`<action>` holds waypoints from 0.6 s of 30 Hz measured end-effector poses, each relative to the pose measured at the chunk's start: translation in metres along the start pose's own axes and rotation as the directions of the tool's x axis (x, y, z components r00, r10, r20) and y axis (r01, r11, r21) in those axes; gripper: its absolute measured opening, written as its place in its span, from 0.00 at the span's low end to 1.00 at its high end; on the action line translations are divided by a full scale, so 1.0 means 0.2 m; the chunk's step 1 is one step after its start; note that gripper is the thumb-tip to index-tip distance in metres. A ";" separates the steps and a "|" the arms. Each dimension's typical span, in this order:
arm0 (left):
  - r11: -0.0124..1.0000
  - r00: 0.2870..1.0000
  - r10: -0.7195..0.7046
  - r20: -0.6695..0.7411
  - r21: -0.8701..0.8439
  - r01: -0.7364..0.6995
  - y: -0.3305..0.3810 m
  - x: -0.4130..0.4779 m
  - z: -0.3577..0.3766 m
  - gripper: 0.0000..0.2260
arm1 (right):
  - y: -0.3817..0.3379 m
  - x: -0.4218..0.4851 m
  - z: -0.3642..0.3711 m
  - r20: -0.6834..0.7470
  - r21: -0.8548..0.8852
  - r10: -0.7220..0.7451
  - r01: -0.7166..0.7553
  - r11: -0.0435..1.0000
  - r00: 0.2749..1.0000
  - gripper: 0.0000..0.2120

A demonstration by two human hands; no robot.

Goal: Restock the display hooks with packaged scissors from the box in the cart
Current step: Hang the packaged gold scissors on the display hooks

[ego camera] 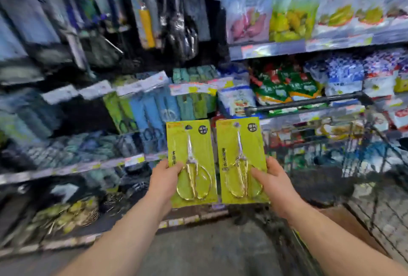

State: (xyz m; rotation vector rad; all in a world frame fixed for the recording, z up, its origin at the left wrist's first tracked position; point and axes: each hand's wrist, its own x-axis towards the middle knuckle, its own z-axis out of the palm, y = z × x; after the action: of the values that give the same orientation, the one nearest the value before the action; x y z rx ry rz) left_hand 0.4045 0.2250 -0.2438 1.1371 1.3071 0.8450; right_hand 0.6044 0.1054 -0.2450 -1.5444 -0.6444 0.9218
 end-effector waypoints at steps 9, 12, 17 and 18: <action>0.987 0.935 -0.042 -0.352 -0.157 -0.015 0.02 -0.28 -1.05 0.06 | -0.12 -0.30 0.89 0.336 -0.110 -0.061 0.103 0.989 0.940 0.17; 0.980 0.907 -0.056 -0.417 -0.194 -0.029 -0.01 -0.33 -1.25 0.07 | -0.15 -0.34 1.09 0.434 -0.139 -0.068 0.141 0.980 0.898 0.13; 0.965 0.852 -0.094 -0.516 -0.257 -0.049 -0.05 -0.35 -1.51 0.06 | -0.16 -0.33 1.45 0.546 -0.203 -0.051 0.191 0.960 0.836 0.15; 0.964 0.835 -0.102 -0.540 -0.261 -0.051 -0.05 -0.35 -1.56 0.06 | -0.15 -0.31 1.52 0.558 -0.210 -0.039 0.186 0.960 0.829 0.18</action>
State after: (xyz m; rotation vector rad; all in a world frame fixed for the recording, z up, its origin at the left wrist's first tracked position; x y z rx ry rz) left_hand 0.0875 0.2036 -0.2045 0.6742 1.6072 1.3525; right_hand 0.3177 0.2256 -0.2101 -1.4395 -1.3019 1.2417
